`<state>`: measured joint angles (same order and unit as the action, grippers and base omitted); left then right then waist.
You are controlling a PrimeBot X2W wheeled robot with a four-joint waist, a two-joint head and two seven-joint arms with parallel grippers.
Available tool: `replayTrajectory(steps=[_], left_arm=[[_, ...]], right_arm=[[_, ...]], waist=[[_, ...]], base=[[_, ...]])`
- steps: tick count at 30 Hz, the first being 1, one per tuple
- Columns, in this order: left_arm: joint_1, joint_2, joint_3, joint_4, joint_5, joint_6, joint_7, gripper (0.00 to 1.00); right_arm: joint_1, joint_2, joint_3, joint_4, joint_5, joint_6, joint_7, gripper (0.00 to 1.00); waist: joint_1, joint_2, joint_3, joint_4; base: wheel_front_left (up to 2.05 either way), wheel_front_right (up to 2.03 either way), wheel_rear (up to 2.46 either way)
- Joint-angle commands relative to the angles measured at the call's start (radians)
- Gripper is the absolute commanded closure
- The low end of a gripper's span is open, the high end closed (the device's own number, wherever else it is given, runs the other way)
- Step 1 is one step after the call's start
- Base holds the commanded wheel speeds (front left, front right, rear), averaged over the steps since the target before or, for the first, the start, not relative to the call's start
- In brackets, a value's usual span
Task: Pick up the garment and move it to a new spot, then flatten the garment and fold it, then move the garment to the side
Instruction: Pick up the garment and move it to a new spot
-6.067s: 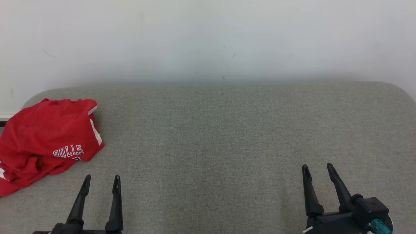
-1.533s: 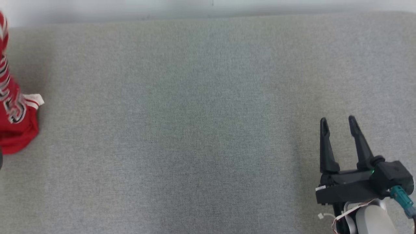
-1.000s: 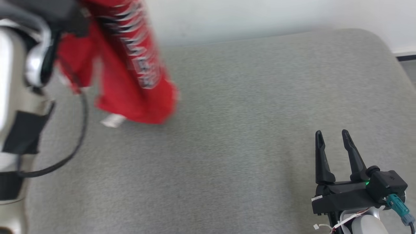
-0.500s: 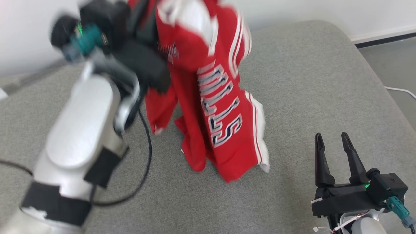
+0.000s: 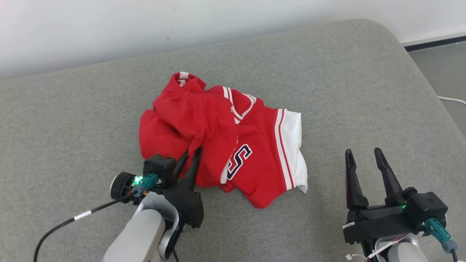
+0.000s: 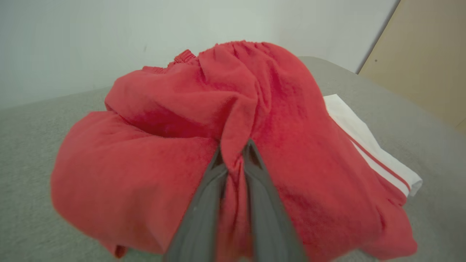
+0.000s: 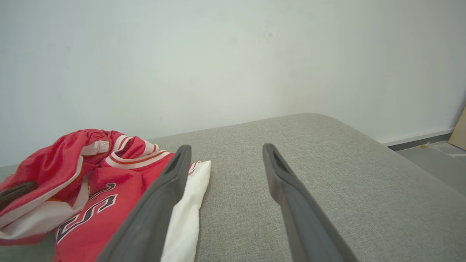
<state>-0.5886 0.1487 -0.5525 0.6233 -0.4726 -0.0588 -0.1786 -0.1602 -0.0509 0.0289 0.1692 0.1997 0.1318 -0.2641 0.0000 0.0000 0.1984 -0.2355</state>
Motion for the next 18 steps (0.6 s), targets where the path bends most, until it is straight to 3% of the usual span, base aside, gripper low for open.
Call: replayTrajectory(steps=[1, 4, 8, 18], left_arm=[[0.0, -0.014, -0.005, 0.011, 0.009, -0.004, -0.032, 0.0], [-0.011, -0.019, 0.01, -0.005, 0.011, -0.009, -0.07, 0.0], [0.001, 0.003, 0.067, -0.102, 0.04, 0.017, -0.087, 0.0], [0.17, 0.073, 0.257, -0.366, 0.145, 0.054, -0.087, 0.0]], right_arm=[[0.002, 0.001, 0.002, 0.002, -0.013, -0.002, -0.001, 0.0], [0.009, 0.001, 0.002, 0.006, -0.019, -0.002, -0.001, 0.0], [0.024, 0.001, -0.01, 0.002, -0.027, -0.002, -0.001, 0.0], [0.042, 0.001, -0.014, -0.008, -0.054, -0.002, -0.001, 0.0]], waist=[[0.0, 0.0, -0.008, 0.011], [0.0, 0.0, -0.026, 0.024], [0.0, 0.0, -0.052, 0.056], [0.0, 0.0, -0.097, 0.146]], base=[[0.0, 0.0, 0.0], [0.0, 0.0, 0.0], [0.0, 0.0, 0.0], [0.0, 0.0, 0.0]])
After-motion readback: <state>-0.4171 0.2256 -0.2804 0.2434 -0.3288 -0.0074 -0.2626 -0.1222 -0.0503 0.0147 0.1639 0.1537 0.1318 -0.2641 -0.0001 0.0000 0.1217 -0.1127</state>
